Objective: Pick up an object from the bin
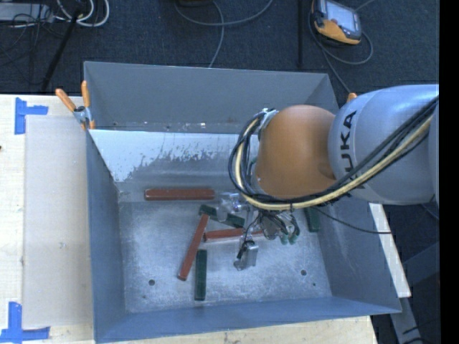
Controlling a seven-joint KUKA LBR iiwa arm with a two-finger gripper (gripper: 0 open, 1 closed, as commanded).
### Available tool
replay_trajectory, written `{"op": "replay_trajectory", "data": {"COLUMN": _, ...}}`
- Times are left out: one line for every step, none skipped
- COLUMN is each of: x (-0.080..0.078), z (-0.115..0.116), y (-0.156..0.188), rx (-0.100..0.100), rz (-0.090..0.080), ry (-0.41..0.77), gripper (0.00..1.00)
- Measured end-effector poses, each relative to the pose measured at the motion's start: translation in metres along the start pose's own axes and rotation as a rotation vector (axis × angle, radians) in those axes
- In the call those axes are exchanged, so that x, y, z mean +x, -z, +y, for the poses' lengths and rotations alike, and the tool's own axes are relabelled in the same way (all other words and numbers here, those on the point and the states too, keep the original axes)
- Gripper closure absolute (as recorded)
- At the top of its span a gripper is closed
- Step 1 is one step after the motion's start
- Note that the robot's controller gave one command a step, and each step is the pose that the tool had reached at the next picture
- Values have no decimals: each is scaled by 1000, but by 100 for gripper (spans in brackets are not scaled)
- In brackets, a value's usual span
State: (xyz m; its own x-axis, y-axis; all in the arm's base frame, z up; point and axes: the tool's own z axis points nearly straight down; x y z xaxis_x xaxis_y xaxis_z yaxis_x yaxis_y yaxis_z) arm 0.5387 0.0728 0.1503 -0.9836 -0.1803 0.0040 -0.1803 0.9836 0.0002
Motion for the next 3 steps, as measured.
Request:
{"op": "replay_trajectory", "data": {"x": -64, "z": -15, "y": -79, "rx": -1, "rz": -9, "ry": -175, "gripper": 0}}
{"op": "replay_trajectory", "data": {"x": -63, "z": -15, "y": -77, "rx": -1, "rz": -8, "ry": -175, "gripper": 100}}
{"op": "replay_trajectory", "data": {"x": -55, "z": 2, "y": 61, "rx": 0, "rz": -12, "ry": -116, "gripper": 100}}
